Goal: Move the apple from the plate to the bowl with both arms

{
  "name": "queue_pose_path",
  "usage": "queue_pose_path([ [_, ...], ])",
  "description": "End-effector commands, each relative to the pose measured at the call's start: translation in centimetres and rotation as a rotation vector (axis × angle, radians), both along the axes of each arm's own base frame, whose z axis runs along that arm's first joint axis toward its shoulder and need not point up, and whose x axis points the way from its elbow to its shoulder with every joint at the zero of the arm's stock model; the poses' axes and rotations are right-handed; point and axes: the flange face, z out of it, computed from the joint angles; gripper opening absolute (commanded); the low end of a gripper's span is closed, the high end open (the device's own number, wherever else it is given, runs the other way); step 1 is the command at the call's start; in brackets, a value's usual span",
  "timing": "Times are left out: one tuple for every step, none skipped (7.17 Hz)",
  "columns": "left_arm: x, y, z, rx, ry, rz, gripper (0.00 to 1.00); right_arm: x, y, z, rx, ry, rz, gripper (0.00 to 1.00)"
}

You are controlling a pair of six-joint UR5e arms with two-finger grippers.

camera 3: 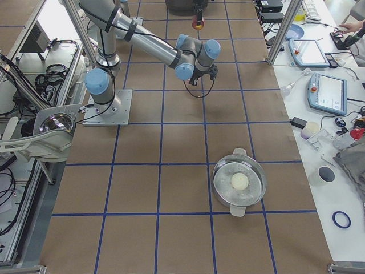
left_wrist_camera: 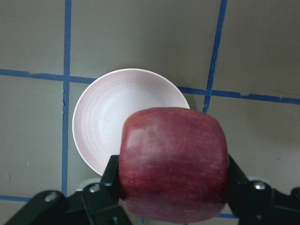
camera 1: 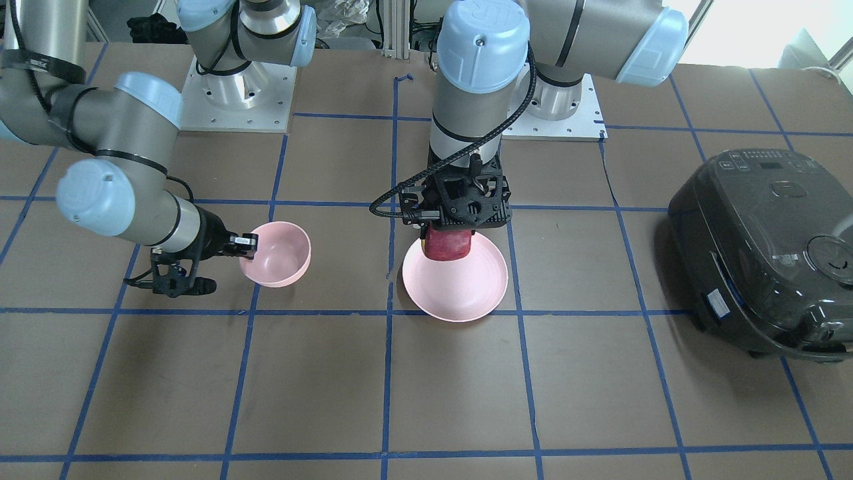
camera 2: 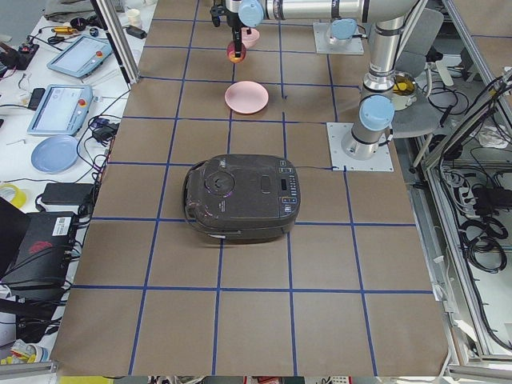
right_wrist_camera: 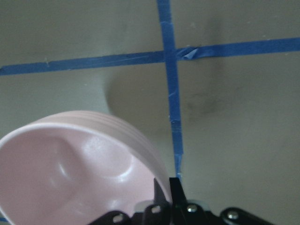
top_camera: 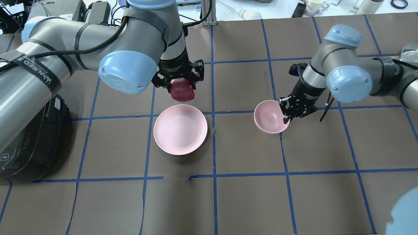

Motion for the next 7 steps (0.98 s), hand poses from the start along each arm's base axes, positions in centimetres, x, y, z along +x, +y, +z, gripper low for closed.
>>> queue_pose_path([
  [-0.2,-0.1,-0.6,0.013,-0.003,0.005,0.01,3.2,1.3,-1.4,0.040,-0.006,-0.005,0.00],
  [-0.3,-0.2,-1.1,0.021,-0.001,0.021,0.01,3.6,1.8,-2.4,0.029,-0.044,-0.025,0.00],
  [-0.6,-0.1,-1.2,0.026,0.007,0.101,0.01,3.7,2.3,-3.0,0.036,-0.040,-0.043,0.00],
  [-1.6,0.3,-1.3,0.043,0.039,0.215,0.01,4.4,2.5,-3.3,0.041,-0.041,-0.030,0.00],
  [-2.7,0.6,-1.6,0.081,0.099,0.303,0.01,6.2,2.9,-3.7,0.040,-0.038,-0.003,0.00],
  [-3.5,0.6,-2.4,0.111,0.132,0.379,0.01,7.4,2.9,-3.8,0.031,-0.020,-0.036,0.05],
  [-5.7,1.7,-3.0,0.139,0.148,0.412,0.01,7.5,2.6,-3.4,0.010,-0.015,-0.051,0.71],
])
